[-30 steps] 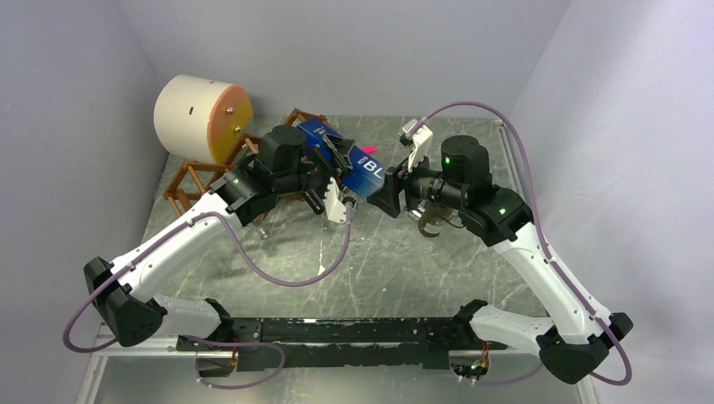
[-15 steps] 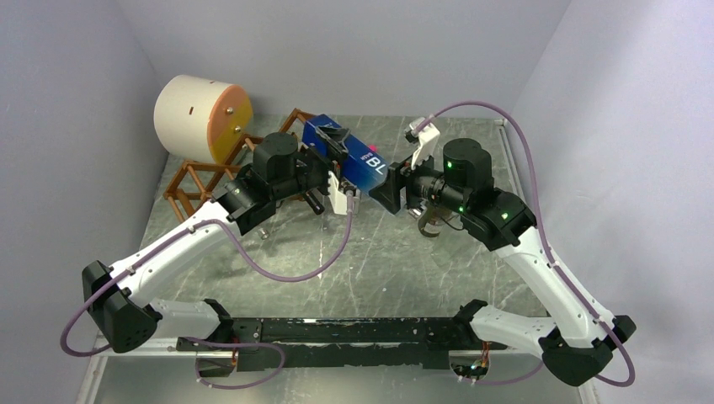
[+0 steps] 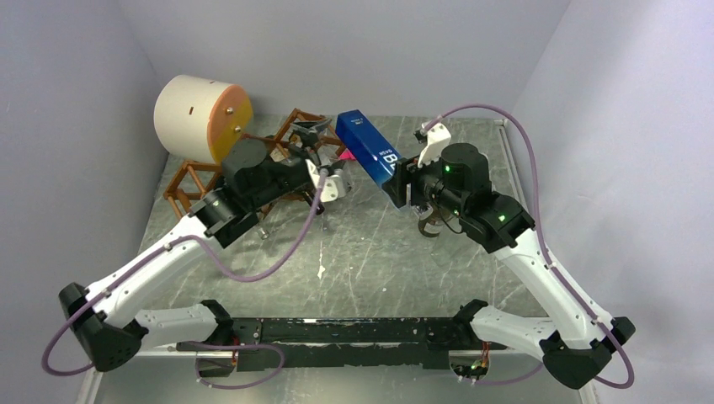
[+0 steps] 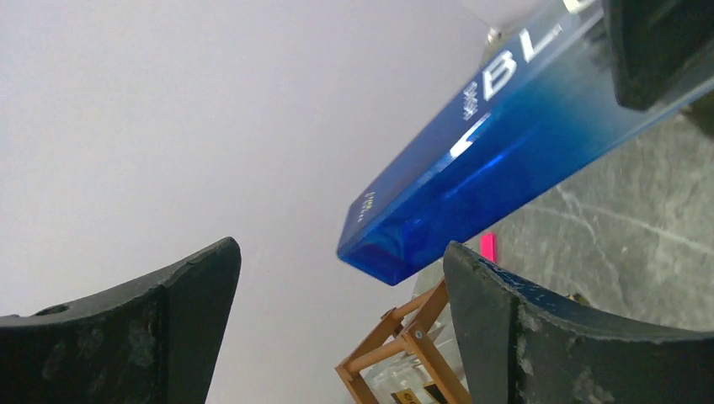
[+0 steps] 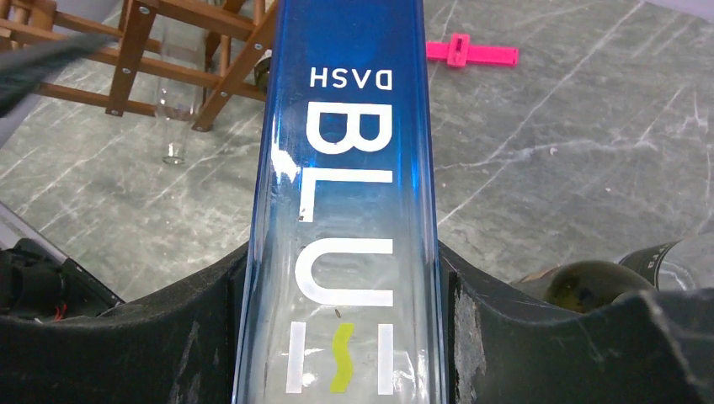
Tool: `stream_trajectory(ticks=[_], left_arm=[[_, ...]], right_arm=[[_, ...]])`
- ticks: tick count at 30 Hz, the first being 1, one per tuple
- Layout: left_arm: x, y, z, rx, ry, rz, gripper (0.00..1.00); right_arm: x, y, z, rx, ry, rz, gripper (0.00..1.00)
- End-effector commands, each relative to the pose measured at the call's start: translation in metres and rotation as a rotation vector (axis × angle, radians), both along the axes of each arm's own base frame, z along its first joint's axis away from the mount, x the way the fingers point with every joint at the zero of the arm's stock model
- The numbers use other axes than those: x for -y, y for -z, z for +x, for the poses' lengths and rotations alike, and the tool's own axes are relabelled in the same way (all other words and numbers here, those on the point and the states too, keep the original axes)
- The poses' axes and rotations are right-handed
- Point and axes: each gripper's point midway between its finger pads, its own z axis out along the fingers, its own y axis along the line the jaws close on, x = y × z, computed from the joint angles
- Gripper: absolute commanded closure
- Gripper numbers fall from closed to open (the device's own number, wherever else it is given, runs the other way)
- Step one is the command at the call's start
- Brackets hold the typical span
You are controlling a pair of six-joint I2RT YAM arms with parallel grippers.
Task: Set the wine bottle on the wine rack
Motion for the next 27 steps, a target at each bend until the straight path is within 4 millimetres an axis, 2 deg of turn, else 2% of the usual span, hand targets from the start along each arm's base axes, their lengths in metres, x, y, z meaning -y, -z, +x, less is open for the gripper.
stream_trajectory(ticks=[1, 4, 8, 13, 16, 20, 27], left_arm=[[-0.017, -0.033, -0.016, -0.125, -0.036, -0.319, 0.08], [-0.031, -0.041, -0.016, -0.287, -0.097, -0.538, 0.09], [-0.045, -0.046, -0.014, -0.514, -0.197, -0.726, 0.11], [-0.057, -0.046, -0.024, -0.6, -0.204, -0.84, 0.11], [-0.068, -0.047, -0.027, -0.608, -0.232, -0.881, 0.1], [-0.072, -0.043, -0.032, -0.644, -0.248, -0.875, 0.1], [-0.088, -0.024, -0.039, -0.692, -0.325, -0.86, 0.09]], right_arm=[[-0.006, -0.077, 0.008, 0.232, 0.007, 0.185, 1.0], [-0.012, -0.072, 0.005, 0.23, -0.036, 0.181, 1.0], [-0.021, -0.066, -0.004, 0.23, -0.119, 0.171, 1.0], [-0.036, -0.049, -0.025, 0.21, -0.279, 0.155, 1.0], [-0.048, -0.037, -0.039, 0.187, -0.381, 0.176, 1.0], [-0.062, -0.023, -0.049, 0.144, -0.471, 0.202, 1.0], [-0.081, -0.002, -0.048, 0.102, -0.5, 0.196, 1.0]])
